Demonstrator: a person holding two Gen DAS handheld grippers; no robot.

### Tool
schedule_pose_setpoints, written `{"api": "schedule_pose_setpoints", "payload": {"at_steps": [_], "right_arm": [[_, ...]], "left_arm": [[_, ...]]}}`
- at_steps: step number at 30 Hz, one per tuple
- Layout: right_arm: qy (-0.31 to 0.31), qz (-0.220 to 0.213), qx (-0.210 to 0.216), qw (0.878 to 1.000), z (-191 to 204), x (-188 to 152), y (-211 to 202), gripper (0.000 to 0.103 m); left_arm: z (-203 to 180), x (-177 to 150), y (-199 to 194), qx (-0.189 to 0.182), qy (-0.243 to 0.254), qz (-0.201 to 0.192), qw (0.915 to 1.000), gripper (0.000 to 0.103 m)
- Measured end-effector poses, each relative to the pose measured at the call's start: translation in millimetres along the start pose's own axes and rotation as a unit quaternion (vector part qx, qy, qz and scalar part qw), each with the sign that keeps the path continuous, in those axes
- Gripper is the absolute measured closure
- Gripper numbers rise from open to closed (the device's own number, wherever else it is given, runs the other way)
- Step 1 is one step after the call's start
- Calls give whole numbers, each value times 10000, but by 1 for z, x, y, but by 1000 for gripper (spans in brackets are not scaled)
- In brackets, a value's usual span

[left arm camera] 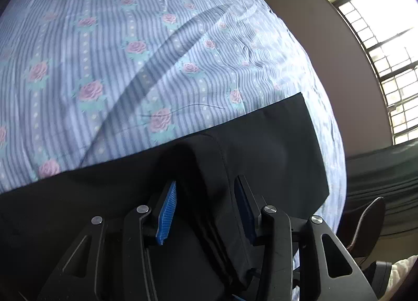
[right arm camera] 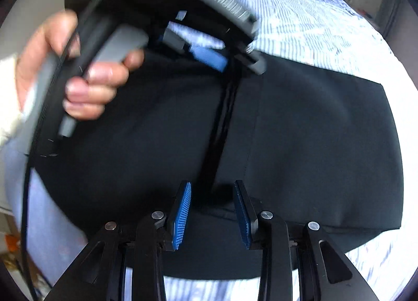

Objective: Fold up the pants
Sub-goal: 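Lift the leg end with both grippers and fold it toward the waistband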

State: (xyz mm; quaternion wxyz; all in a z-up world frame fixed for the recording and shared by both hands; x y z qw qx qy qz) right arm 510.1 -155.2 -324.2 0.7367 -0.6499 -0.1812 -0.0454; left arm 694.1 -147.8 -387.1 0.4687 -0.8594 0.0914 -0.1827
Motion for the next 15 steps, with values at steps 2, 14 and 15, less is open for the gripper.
{"api": "schedule_pose_setpoints", "payload": {"at_steps": [2, 14, 15], "right_arm": [[-35, -29, -35, 10000, -1, -1, 8, 62], [-47, -329, 397, 9987, 7, -1, -22, 90], [-55, -339, 484, 9982, 7, 0, -24, 90]], "left_arm": [[1, 0, 2, 52, -23, -5, 10000, 62], [14, -3, -49, 32, 100, -442, 9990, 91], [22, -3, -49, 145, 73, -375, 9992, 91]]}}
Point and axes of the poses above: each gripper's, at about its wrist camera, not at the fingertips, and y roughly the way its jaws point, z to its left, x to its top, the point moved 6 cm from there along y, roughly the way its jaws point
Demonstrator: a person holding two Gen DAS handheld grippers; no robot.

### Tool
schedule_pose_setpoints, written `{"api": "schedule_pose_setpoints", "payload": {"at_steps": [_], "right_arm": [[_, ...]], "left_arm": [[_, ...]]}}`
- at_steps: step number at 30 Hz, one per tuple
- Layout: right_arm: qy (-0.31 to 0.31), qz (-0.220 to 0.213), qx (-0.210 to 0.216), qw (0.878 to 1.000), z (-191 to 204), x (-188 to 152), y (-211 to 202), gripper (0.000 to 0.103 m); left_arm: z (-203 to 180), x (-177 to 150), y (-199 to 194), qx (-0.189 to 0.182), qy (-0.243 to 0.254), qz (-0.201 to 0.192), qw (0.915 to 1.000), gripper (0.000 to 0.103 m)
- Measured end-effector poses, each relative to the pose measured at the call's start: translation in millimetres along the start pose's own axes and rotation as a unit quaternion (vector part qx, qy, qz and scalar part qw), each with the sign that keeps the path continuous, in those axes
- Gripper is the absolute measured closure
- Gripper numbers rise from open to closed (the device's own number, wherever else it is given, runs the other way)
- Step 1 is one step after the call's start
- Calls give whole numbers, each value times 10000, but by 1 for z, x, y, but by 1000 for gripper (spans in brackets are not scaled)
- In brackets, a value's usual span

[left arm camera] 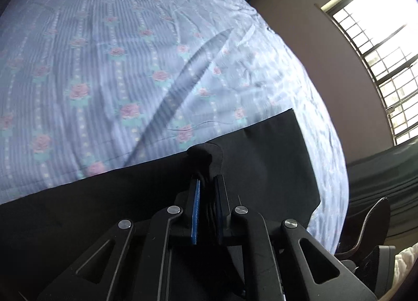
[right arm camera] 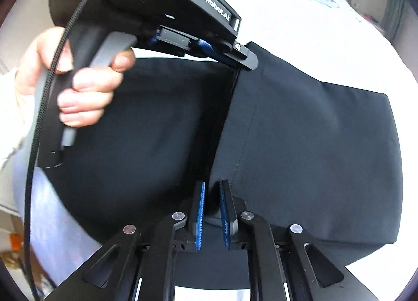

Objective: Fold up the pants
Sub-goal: 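Lift the leg end with both grippers and fold it toward the waistband, then open both grippers and raise them off the folded black trousers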

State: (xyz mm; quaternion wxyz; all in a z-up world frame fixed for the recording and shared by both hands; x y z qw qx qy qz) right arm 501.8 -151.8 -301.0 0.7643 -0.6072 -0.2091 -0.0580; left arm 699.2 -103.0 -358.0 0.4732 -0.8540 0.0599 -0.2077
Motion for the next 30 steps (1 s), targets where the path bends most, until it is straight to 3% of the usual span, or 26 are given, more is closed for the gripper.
{"api": "schedule_pose_setpoints", "payload": {"at_steps": [6, 10, 12, 15, 19, 24, 30], "right_arm": [[15, 291, 243, 9993, 4, -3, 18, 88], [111, 431, 239, 9987, -2, -1, 12, 65], [169, 407, 126, 9989, -2, 1, -2, 64], [256, 241, 141, 9993, -7, 3, -39, 62], [290, -90, 66, 9995, -23, 19, -96, 52], [122, -324, 111, 9993, -23, 22, -154, 48], [-113, -779, 429, 9960, 13, 10, -201, 44]], "left_arm": [[26, -9, 12, 249, -312, 234, 9989, 87], [27, -12, 6, 537, -337, 376, 9973, 71], [19, -18, -11, 974, -128, 252, 9948, 62], [3, -37, -50, 1508, 429, 17, 9876, 59], [-27, -74, -104, 1838, 694, -274, 9801, 50], [-69, -123, -173, 2236, 324, -736, 9713, 42], [-116, -182, -223, 2556, -352, -1091, 9600, 35]]}}
Point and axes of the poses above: each gripper's, at about its wrist camera, not at the fingertips, and y roughly the way its jaws point, z to its left, x to its top, the point moved 6 cm from there along y, roughly the way its jaws point
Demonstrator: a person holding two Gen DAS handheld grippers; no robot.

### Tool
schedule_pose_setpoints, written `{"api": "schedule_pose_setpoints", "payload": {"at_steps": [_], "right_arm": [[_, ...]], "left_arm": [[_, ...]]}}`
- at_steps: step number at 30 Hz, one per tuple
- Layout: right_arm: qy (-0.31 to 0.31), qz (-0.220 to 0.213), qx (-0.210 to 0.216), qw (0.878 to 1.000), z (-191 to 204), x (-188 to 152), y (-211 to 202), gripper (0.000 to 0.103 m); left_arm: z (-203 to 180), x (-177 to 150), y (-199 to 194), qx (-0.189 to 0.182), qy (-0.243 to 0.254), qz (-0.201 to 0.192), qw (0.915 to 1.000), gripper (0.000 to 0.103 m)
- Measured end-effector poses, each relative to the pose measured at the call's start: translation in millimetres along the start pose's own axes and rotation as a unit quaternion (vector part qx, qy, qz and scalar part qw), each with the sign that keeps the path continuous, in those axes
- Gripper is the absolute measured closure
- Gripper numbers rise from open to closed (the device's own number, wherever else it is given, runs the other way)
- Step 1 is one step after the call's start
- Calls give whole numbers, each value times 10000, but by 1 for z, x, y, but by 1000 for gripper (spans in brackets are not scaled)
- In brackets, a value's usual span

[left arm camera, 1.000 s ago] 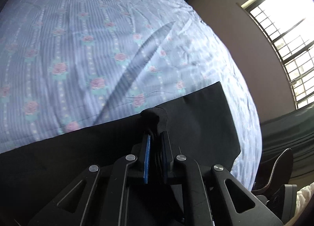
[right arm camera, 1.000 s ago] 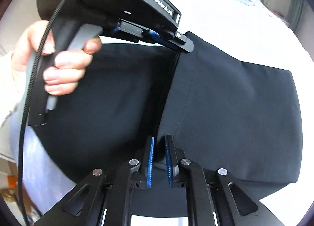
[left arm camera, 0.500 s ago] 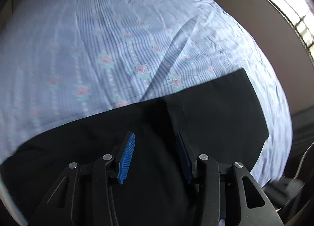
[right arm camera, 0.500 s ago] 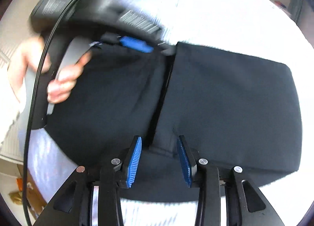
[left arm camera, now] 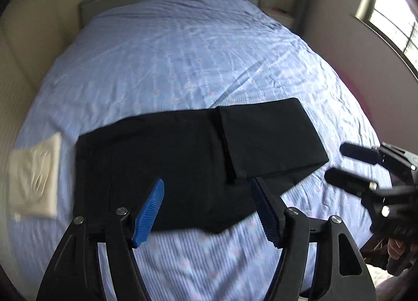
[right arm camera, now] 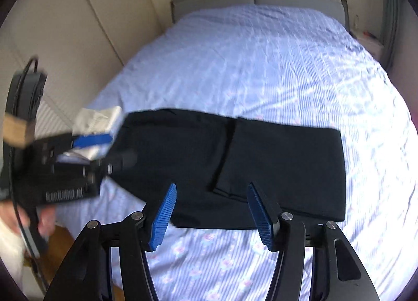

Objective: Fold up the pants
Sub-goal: 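Open both grippers and raise them off the folded black trousers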

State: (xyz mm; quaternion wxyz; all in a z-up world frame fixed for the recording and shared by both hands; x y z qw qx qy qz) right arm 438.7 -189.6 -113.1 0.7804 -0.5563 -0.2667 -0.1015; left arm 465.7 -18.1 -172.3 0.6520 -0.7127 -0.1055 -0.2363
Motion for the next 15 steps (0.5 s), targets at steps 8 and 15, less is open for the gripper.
{"api": "schedule_pose_setpoints", "payload": {"at_steps": [8, 15], "right_arm": [[-433, -410, 229, 9980, 49, -2, -28, 39], [-678, -504, 241, 9961, 106, 2, -36, 36]], "left_arm": [[17, -43, -75, 326, -679, -286, 9968, 28], [72, -63, -103, 320, -1179, -475, 9914, 21]]}}
Point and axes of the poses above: each gripper's, at about its wrist camera, not at the fingertips, and y roughly the way its jaws point, z to its left, x to its top, the point moved 6 cm from there along y, roughly the way its jaws point
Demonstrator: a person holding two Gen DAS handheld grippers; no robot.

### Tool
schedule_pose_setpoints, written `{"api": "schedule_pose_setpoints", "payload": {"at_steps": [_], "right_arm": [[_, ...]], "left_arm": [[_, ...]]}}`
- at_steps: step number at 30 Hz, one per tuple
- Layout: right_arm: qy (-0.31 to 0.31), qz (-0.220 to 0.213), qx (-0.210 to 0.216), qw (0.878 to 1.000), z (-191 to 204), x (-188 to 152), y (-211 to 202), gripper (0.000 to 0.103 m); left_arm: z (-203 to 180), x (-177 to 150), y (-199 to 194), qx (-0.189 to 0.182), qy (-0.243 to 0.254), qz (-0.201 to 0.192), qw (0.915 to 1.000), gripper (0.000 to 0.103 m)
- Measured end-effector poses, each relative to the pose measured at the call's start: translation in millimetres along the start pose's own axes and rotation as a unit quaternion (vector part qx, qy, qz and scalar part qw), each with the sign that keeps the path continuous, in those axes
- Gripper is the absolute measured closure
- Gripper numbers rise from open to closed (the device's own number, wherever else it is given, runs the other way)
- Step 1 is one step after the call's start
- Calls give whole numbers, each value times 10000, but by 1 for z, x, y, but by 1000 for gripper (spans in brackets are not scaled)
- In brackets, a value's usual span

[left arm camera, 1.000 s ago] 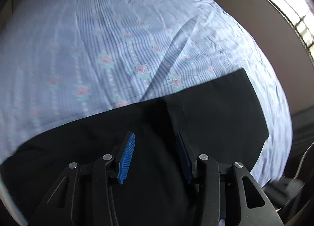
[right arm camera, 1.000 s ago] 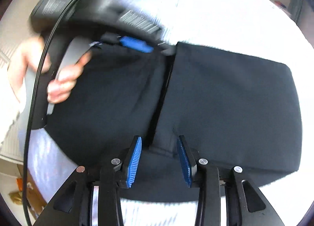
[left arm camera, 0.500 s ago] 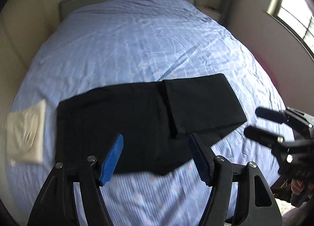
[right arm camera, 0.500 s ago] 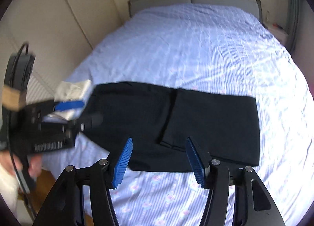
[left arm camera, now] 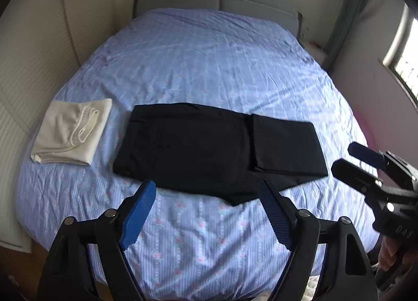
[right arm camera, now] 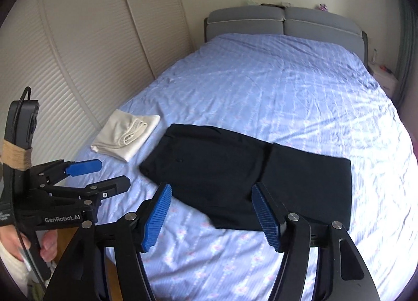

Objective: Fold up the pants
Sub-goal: 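Open both grippers and raise them off the folded black trousers, then grasp the folded trousers' edge with the left gripper and lift it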

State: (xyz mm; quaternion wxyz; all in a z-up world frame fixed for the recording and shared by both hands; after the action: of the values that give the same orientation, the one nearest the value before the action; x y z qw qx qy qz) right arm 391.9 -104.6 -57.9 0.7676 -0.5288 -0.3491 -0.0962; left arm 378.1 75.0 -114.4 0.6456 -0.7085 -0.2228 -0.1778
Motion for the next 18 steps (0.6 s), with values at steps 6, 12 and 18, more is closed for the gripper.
{"api": "schedule_pose_setpoints", "payload": {"at_steps": [6, 12, 18], "right_arm": [[18, 102, -221, 9997, 54, 11, 32, 35], [-31, 440, -375, 9983, 103, 18, 89, 35], [-177, 1020, -536, 9932, 140, 20, 155, 35]], "left_arm": [[67, 9, 10, -136, -36, 53, 9999, 21], [144, 15, 41, -202, -193, 136, 9995, 21], [204, 6, 99, -350, -634, 495, 9961, 22]]}}
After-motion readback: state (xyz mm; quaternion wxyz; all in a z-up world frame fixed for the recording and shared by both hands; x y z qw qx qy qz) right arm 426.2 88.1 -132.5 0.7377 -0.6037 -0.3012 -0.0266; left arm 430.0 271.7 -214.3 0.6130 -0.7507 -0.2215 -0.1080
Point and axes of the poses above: each gripper's, at about its wrist camera, not at the fingertips, and y roughly the way its jaws point, z to its left, x to its top, the point moved 6 cm from there along y, roughly the way its jaws point
